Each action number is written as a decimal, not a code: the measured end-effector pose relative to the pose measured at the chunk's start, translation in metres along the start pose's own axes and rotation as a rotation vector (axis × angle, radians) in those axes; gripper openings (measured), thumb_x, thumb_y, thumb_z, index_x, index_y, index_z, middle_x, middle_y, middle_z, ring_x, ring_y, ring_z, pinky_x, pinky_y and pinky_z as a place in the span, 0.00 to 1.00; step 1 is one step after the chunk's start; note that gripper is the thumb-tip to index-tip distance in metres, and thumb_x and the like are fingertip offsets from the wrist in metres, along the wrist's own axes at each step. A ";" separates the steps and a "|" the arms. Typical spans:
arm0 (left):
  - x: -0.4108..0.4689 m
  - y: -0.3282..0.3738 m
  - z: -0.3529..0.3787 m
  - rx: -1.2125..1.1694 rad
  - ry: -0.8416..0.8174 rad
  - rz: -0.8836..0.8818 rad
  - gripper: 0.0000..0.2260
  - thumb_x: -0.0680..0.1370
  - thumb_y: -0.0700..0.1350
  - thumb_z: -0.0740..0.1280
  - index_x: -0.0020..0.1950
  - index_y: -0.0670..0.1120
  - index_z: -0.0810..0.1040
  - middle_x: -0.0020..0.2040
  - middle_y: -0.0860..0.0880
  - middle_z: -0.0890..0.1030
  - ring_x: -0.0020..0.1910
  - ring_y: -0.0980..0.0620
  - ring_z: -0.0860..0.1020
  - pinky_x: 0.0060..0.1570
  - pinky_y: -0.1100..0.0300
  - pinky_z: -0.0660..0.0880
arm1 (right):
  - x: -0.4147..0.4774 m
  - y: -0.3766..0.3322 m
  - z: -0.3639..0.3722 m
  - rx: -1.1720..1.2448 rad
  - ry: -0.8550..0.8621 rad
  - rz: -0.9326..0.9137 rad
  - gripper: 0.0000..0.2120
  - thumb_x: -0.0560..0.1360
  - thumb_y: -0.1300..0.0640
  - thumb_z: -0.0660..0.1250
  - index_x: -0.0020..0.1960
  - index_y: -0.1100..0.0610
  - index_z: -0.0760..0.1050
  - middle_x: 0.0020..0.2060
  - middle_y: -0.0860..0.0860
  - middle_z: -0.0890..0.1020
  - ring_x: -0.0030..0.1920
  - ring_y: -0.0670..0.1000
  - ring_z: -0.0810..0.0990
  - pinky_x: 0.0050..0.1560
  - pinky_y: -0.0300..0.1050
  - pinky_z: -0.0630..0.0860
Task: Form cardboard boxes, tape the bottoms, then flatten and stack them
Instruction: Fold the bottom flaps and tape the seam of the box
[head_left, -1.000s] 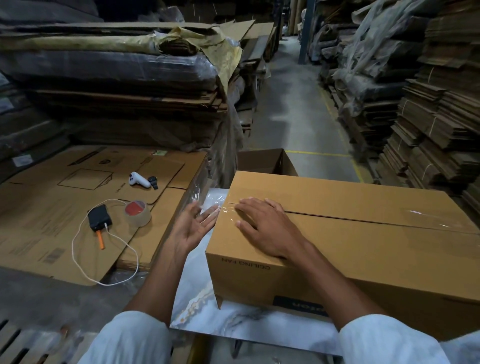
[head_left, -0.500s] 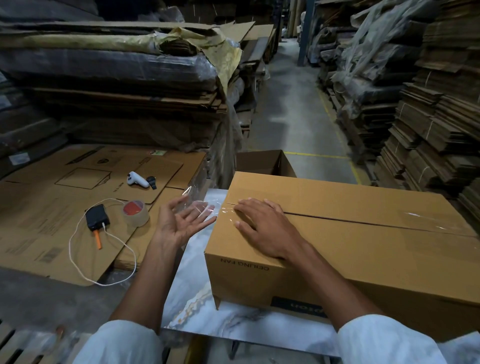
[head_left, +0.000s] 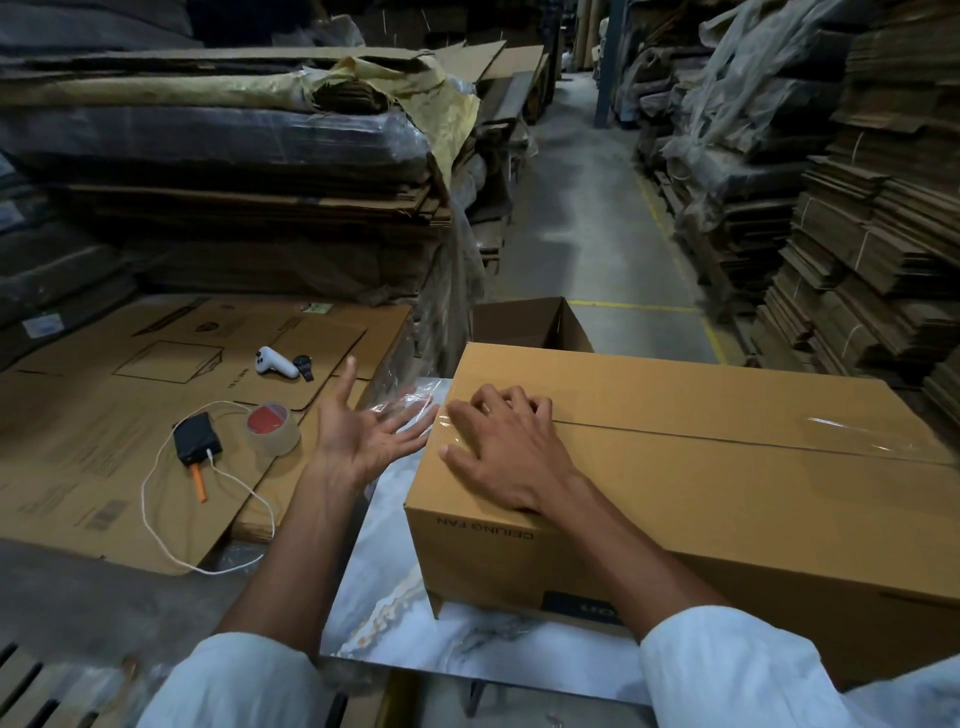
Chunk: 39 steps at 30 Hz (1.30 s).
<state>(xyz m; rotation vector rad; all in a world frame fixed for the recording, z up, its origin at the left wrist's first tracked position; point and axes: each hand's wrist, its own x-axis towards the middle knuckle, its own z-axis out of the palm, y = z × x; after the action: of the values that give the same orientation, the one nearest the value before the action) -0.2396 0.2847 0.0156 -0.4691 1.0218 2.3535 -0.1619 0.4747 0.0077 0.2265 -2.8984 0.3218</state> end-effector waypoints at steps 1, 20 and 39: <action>0.001 -0.001 -0.002 -0.015 0.051 -0.007 0.38 0.74 0.66 0.69 0.70 0.37 0.72 0.65 0.33 0.78 0.61 0.32 0.80 0.64 0.36 0.74 | 0.000 -0.001 0.000 0.002 -0.001 -0.001 0.25 0.77 0.32 0.51 0.67 0.43 0.67 0.64 0.49 0.72 0.64 0.54 0.68 0.62 0.59 0.62; -0.009 -0.182 0.159 1.698 -0.596 0.971 0.15 0.83 0.50 0.64 0.68 0.48 0.75 0.65 0.50 0.79 0.63 0.53 0.75 0.67 0.52 0.70 | -0.124 0.194 -0.084 -0.037 0.317 0.479 0.12 0.78 0.57 0.65 0.60 0.53 0.80 0.56 0.49 0.83 0.58 0.52 0.77 0.63 0.52 0.70; 0.036 -0.221 0.210 2.059 -0.562 1.198 0.21 0.83 0.59 0.59 0.68 0.48 0.76 0.64 0.47 0.80 0.64 0.44 0.77 0.63 0.47 0.71 | -0.215 0.272 -0.118 0.070 0.297 0.580 0.14 0.80 0.50 0.67 0.63 0.53 0.79 0.62 0.49 0.81 0.64 0.49 0.72 0.66 0.49 0.65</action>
<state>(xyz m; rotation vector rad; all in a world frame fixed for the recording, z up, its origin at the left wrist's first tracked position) -0.1592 0.5809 0.0093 1.7084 2.8057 0.5210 0.0209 0.7918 0.0166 -0.6104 -2.5971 0.4982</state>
